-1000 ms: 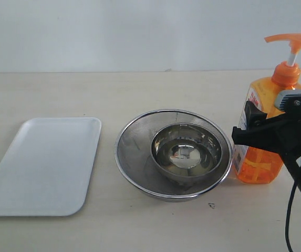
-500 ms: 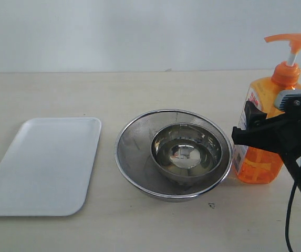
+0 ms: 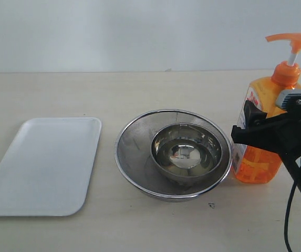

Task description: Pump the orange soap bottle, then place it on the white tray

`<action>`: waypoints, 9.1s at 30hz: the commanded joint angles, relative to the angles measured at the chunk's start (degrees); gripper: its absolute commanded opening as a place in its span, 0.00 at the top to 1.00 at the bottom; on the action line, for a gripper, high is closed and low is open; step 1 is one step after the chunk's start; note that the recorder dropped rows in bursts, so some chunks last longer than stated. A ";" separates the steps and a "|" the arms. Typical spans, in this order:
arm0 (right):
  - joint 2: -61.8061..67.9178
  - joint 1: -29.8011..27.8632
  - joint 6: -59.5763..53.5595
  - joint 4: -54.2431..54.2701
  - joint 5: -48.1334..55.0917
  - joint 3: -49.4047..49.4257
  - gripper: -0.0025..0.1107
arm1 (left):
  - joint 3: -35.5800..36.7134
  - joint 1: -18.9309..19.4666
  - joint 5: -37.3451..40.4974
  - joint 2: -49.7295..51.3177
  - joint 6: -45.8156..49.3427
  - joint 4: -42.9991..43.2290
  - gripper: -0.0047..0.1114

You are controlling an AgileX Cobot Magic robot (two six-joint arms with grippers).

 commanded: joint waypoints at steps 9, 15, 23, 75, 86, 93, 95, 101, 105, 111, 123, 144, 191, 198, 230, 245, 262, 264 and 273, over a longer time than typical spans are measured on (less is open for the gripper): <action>0.37 -0.04 3.19 -0.76 2.52 0.32 0.62 | 0.22 -0.40 -0.05 -0.19 -0.12 -0.61 0.92; 0.37 -0.04 5.21 -0.38 2.52 0.32 0.39 | 0.22 -0.40 -0.05 -0.19 -0.12 -0.61 0.92; 0.37 -0.04 4.83 -0.38 2.52 0.32 0.37 | 0.22 -0.40 -0.05 -0.19 -0.12 -0.61 0.92; 0.37 -0.04 4.33 -0.20 4.01 0.32 0.98 | 0.22 -0.40 -0.05 -0.19 -0.12 -0.61 0.92; 0.37 -0.04 6.20 -0.20 3.73 0.32 0.98 | 0.22 -0.40 -0.05 -0.19 -0.12 -0.61 0.92; 0.37 -0.04 4.71 -0.41 3.76 0.32 0.98 | 0.22 -0.40 -0.05 -0.19 -0.12 -0.61 0.92; 0.37 -0.04 4.44 -0.59 3.76 0.32 0.98 | 0.22 -0.40 -0.05 -0.19 -0.12 -0.61 0.92; 0.37 -0.04 4.45 -0.73 3.75 0.32 0.98 | 0.22 -0.40 -0.05 -0.19 -0.12 -0.61 0.92; 0.37 -0.04 2.99 -0.73 3.27 0.32 0.98 | 0.22 -0.40 -0.05 -0.19 -0.12 -0.61 0.92; 0.37 -0.04 2.86 -0.83 2.52 0.32 0.98 | 0.22 -0.40 -0.05 -0.19 -0.12 -0.61 0.92; 0.37 -0.04 2.86 -1.42 2.52 0.32 0.98 | 0.22 -0.40 -0.05 -0.19 -0.12 -0.61 0.92; -6.58 -0.04 0.15 -1.61 2.52 0.32 0.98 | 0.22 -0.40 -0.05 -0.19 -0.12 -0.61 0.92; -16.50 20.91 -17.10 -9.86 25.82 -36.63 0.98 | 0.22 -0.40 -0.25 -0.19 -0.12 -0.61 0.92; -4.87 23.38 -16.05 -9.97 25.84 -45.13 0.98 | 0.22 -0.40 -0.25 -0.19 -0.12 -0.61 0.92; 24.75 24.55 -3.87 -14.17 23.06 -58.85 0.98 | 0.22 -0.40 -0.25 -0.19 -0.12 -0.61 0.92; 26.82 24.65 -4.28 -12.83 24.18 -58.85 0.98 | 0.22 -0.40 -0.25 -0.19 -0.12 -0.61 0.92; 29.21 24.65 -4.04 -13.50 23.49 -58.85 0.50 | 0.22 -0.40 -0.25 -0.19 -0.12 -0.61 0.92; 29.21 24.65 -4.07 -13.50 23.66 -58.85 0.30 | 0.22 -0.40 -0.25 -0.19 -0.12 -0.61 0.92; 26.98 24.65 -4.29 -13.62 27.25 -58.85 0.10 | 0.22 -0.40 -0.25 -0.19 -0.12 -0.61 0.92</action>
